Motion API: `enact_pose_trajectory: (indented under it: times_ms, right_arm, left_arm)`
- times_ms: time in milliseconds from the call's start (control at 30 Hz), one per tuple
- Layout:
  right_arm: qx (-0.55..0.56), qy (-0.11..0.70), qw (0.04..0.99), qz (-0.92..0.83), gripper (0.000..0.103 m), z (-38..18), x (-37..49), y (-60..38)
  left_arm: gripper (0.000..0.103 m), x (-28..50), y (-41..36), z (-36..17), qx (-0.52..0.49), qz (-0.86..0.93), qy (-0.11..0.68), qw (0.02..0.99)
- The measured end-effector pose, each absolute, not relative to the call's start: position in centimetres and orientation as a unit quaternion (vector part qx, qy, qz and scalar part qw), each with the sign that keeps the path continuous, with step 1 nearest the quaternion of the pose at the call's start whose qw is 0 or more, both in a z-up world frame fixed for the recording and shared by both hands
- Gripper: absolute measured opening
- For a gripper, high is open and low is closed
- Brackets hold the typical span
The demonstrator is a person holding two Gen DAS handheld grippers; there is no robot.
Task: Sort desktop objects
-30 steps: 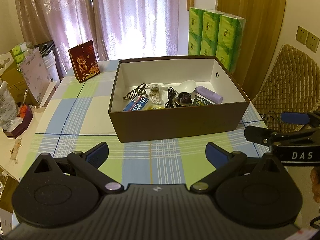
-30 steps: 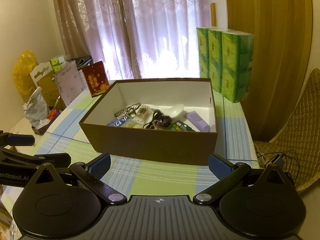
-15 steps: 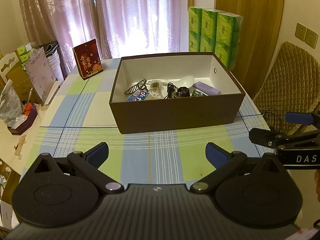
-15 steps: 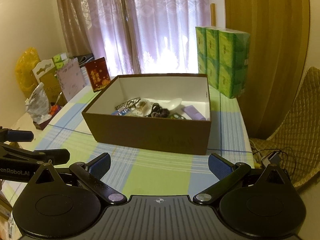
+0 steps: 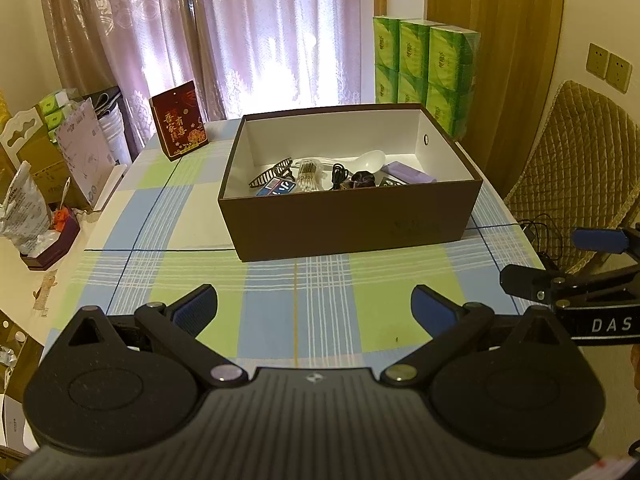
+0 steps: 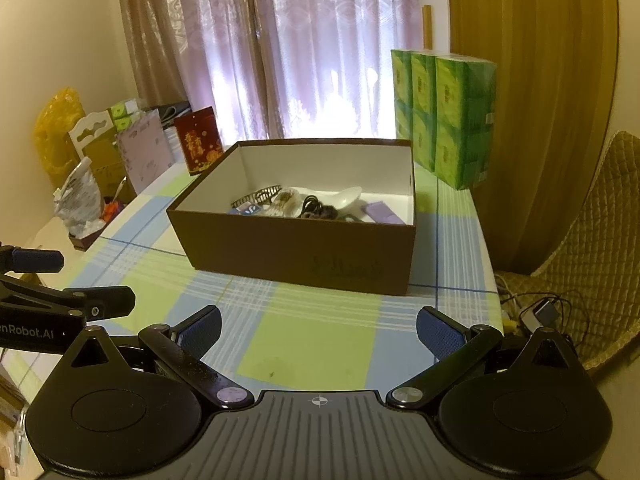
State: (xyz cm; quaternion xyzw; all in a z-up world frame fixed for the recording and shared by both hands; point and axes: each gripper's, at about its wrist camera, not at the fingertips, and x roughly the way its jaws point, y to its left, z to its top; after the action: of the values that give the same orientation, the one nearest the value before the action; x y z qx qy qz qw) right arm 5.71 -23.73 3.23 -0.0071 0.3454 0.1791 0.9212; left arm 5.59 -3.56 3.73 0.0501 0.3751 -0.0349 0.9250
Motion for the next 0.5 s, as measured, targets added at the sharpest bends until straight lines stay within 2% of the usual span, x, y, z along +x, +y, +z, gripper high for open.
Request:
enact_pose_trajectory:
  times_ms: [500]
  right_arm:
    - [-0.010,0.357,0.917,0.177,0.101,2.31,4.81,-24.11]
  left_arm:
    - [0.102,4.87,-3.75,3.39,0.057,-0.032,0.376,0.924]
